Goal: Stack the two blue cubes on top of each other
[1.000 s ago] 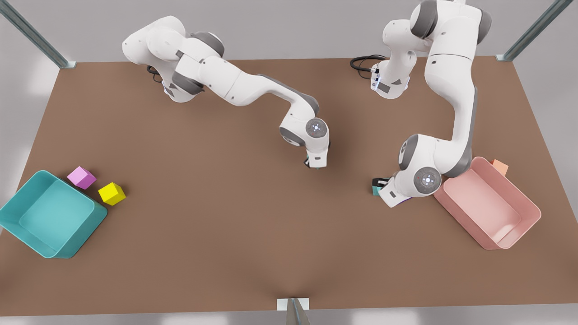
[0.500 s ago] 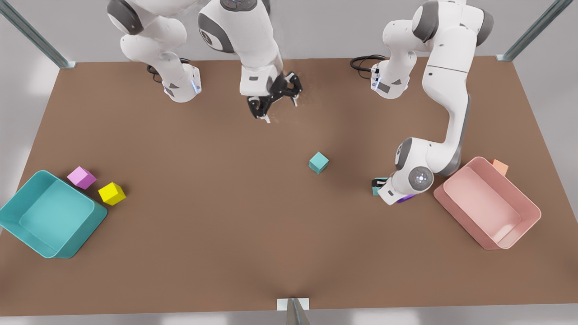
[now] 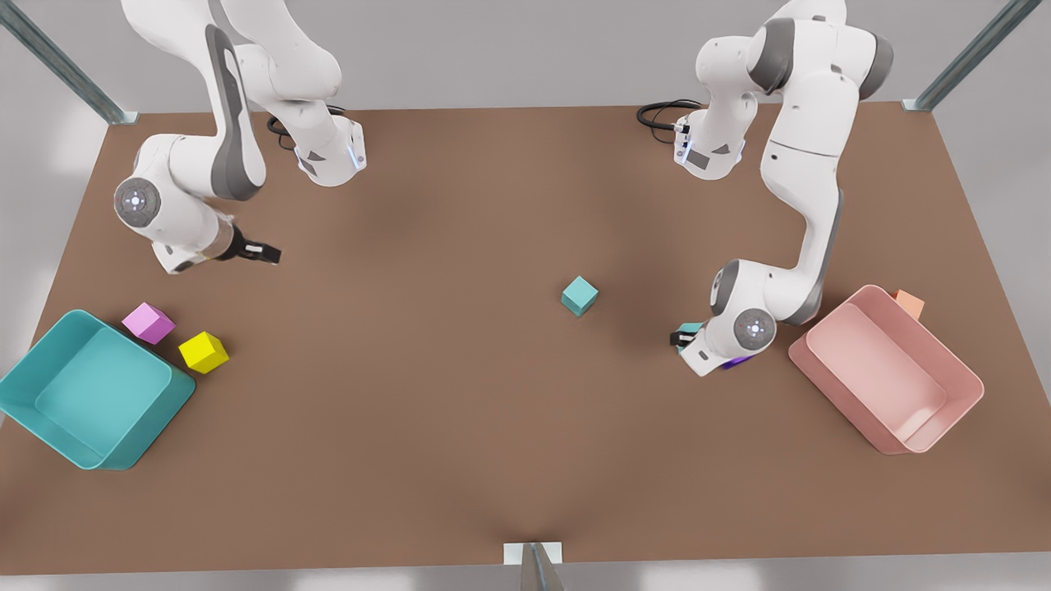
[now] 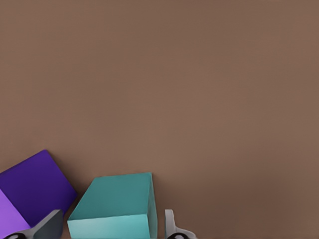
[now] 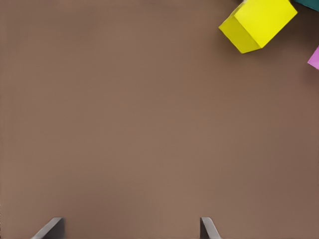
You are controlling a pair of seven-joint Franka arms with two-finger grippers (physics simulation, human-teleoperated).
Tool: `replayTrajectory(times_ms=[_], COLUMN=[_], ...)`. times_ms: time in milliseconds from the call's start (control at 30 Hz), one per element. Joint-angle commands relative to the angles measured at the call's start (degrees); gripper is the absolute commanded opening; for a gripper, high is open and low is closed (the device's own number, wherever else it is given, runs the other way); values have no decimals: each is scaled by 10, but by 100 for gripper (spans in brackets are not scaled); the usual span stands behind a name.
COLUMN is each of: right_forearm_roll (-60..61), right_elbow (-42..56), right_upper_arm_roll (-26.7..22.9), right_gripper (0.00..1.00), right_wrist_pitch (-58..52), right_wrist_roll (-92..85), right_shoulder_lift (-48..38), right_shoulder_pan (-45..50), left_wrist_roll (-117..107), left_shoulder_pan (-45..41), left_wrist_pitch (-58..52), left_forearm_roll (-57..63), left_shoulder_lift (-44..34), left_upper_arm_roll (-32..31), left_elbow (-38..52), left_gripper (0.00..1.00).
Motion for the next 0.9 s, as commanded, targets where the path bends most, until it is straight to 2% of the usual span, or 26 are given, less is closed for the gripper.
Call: replayTrajectory(times_ms=[0, 267, 333, 400, 467, 500, 533, 667, 767, 867], right_forearm_roll=[0, 0, 0, 0, 0, 0, 0, 0, 0, 0], right_elbow=[5, 6, 6, 6, 6, 6, 6, 6, 6, 6], right_upper_arm_roll=[1, 6, 6, 6, 6, 6, 6, 6, 6, 6], right_gripper=[100, 100, 100, 100, 100, 100, 100, 100, 100, 100], right_wrist_pitch=[61, 69, 69, 69, 69, 70, 70, 70, 69, 68], right_wrist_roll=[-110, -109, -109, -109, -109, -109, -109, -109, -109, -110], right_shoulder_lift=[-11, -20, -20, -20, -19, -19, -19, -19, -19, -19], right_shoulder_pan=[-8, -15, -15, -15, -15, -14, -15, -15, -15, -15], left_wrist_roll=[-5, -6, -11, -11, -11, -11, -13, -27, -106, -198], left_shoulder_pan=[0, 0, 0, 0, 0, 0, -1, -9, -10, -27], left_wrist_pitch=[24, 24, 25, 25, 24, 24, 19, -49, -109, -121], left_forearm_roll=[1, 0, 0, 0, 0, 0, 0, -1, 0, 0], left_shoulder_lift=[1, 9, 12, 13, 14, 14, 11, -20, -30, -43], left_upper_arm_roll=[0, 0, 0, 0, 0, 0, 0, -4, -56, -102], left_elbow=[-2, 0, 2, 3, 4, 4, 9, 40, 75, 80], left_gripper=[100, 100, 96, 79, 78, 69, 67, 69, 71, 71])
